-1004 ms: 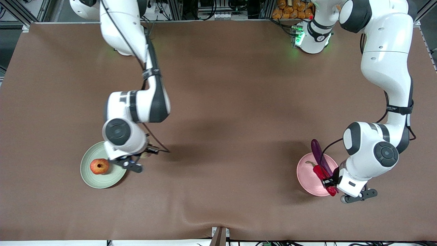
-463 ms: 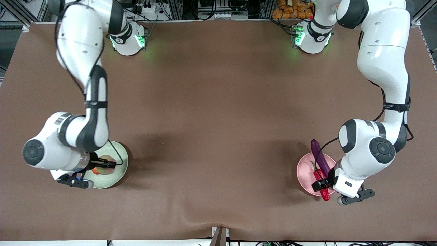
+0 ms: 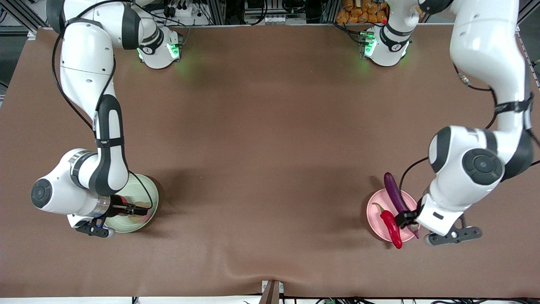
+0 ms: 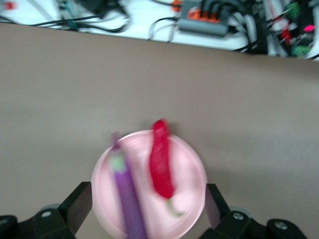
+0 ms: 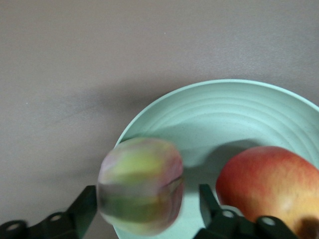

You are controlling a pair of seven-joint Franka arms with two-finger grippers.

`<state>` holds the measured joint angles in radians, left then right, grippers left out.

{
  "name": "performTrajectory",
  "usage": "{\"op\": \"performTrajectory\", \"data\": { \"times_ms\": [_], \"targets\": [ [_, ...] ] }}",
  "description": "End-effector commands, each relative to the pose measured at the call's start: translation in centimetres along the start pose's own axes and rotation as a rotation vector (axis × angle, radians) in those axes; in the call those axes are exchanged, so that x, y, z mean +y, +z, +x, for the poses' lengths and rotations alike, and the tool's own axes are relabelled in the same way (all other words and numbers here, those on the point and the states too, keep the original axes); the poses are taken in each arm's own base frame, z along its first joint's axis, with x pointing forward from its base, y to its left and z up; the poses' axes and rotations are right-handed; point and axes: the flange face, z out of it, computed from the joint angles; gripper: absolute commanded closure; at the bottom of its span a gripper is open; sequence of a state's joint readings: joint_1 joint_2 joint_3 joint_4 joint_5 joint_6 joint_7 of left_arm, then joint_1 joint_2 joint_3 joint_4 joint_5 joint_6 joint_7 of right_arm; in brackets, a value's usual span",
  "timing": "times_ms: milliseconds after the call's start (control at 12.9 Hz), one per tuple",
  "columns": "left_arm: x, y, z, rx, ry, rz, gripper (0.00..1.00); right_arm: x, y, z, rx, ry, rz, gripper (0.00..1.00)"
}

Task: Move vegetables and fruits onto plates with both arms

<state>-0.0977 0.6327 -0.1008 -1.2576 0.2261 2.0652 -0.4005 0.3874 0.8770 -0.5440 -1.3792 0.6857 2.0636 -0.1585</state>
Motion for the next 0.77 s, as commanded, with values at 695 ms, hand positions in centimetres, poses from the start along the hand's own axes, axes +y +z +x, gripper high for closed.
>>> {"op": "performTrajectory", "data": {
  "times_ms": [695],
  "targets": [
    [-7.1,-26.3,-7.4,-0.061,0.015,0.053,0.0,-0.8,-12.2,-3.9,-0.172,-0.047,-0.12,0.0]
  ]
}}
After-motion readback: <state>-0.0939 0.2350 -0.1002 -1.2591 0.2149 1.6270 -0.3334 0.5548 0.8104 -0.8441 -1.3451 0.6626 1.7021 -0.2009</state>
